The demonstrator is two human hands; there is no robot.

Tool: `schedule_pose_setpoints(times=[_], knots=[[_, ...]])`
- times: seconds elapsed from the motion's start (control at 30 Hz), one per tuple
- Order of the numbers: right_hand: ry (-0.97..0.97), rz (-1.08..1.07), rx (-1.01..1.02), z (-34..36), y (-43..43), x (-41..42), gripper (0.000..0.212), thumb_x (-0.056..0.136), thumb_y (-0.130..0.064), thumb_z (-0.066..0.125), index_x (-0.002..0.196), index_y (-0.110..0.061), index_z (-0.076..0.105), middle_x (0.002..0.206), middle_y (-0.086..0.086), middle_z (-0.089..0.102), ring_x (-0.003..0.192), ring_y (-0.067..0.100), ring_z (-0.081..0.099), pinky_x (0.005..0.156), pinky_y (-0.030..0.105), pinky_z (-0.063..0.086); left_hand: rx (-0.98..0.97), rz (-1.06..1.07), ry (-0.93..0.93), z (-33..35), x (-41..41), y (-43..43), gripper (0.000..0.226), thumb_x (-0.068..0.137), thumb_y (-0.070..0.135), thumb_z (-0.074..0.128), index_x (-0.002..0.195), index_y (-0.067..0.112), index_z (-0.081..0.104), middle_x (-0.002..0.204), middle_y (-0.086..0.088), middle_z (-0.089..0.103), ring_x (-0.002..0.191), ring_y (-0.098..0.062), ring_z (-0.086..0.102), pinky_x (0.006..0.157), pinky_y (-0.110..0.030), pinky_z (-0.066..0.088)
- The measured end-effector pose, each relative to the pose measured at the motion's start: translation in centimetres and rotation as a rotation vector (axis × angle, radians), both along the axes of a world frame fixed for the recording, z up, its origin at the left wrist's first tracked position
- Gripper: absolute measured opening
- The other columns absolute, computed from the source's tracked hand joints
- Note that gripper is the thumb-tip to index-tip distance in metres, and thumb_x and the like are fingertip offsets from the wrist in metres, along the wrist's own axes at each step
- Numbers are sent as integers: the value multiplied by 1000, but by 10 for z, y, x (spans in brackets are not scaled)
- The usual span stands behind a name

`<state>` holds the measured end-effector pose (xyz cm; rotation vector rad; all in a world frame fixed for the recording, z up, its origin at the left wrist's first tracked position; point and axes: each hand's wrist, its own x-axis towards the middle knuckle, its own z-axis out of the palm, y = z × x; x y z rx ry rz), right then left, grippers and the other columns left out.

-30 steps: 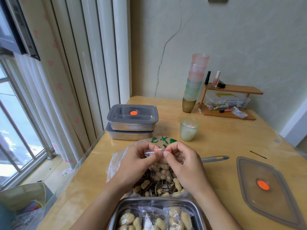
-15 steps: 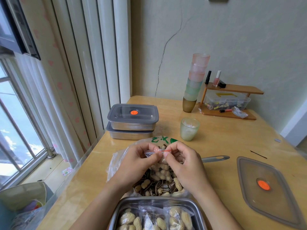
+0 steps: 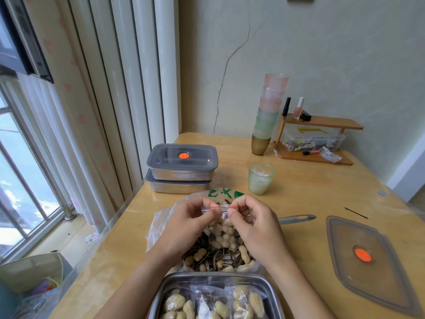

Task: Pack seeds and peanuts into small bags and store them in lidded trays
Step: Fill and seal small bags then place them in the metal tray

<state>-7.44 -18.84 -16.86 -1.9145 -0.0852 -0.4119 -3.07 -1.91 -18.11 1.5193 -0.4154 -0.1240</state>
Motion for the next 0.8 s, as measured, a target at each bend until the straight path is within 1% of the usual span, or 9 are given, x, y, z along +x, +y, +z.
schedule_pose_setpoints(times=[0.1, 0.17, 0.27, 0.33, 0.4, 0.57, 0.63, 0.73, 0.8], knots=[[35, 35, 19, -1, -1, 0, 13, 95, -15, 69, 84, -20, 65, 78, 5, 70, 76, 26, 65, 74, 44, 55, -5, 10, -8, -1, 0, 0, 12, 96, 8, 69, 85, 6, 70, 79, -5, 70, 76, -13, 62, 73, -20, 50], [41, 53, 18, -2, -1, 0, 12, 95, -18, 70, 85, -22, 65, 78, 5, 70, 76, 27, 66, 74, 45, 55, -17, 1, -7, -1, 0, 0, 12, 96, 13, 72, 86, 7, 71, 83, -10, 71, 78, -16, 62, 74, -23, 51], [28, 53, -26, -2, -1, 0, 12, 95, -21, 70, 84, -23, 65, 76, 0, 70, 72, 18, 65, 70, 39, 54, -27, -25, 7, -1, 0, 0, 17, 91, 24, 72, 90, 7, 71, 97, -24, 73, 86, -25, 67, 84, -40, 55], [13, 39, -64, -2, -1, 0, 15, 96, -18, 69, 82, -23, 66, 76, -4, 69, 71, 12, 64, 70, 34, 53, -21, -25, 17, -2, 0, 0, 18, 90, 25, 73, 92, 7, 71, 100, -26, 73, 89, -28, 68, 91, -50, 54], [5, 26, -92, -1, -1, 0, 16, 97, -17, 68, 81, -22, 66, 76, -4, 68, 70, 12, 63, 68, 34, 52, -6, -21, 17, -2, 0, -1, 16, 94, 21, 74, 95, 5, 71, 100, -23, 74, 90, -26, 69, 92, -47, 55], [-7, 1, -101, 1, -2, -1, 15, 98, -16, 67, 84, -22, 66, 75, -3, 68, 69, 9, 62, 68, 28, 50, 36, 5, -3, 1, -2, 1, 9, 98, 14, 67, 94, 8, 73, 96, -9, 76, 94, -19, 71, 86, -27, 55], [2, 4, -88, 1, -3, -1, 15, 98, -17, 67, 84, -23, 67, 75, -2, 69, 70, 11, 63, 69, 29, 51, 10, 16, -6, 2, -2, 2, 9, 97, 12, 68, 91, 9, 74, 96, -12, 76, 92, -20, 70, 85, -27, 56], [40, 25, -65, 1, -3, -1, 15, 98, -19, 67, 84, -24, 66, 77, -2, 69, 73, 14, 64, 71, 33, 52, -9, 21, -18, 1, -1, 3, 9, 97, 12, 69, 91, 8, 75, 95, -16, 75, 90, -23, 69, 87, -32, 55], [55, 43, -69, 2, -3, -2, 12, 97, -20, 68, 86, -23, 65, 78, -4, 69, 72, 10, 64, 69, 31, 52, -22, 28, -13, 1, -2, 2, 8, 96, 10, 70, 91, 6, 75, 94, -18, 74, 87, -23, 68, 85, -32, 55]])
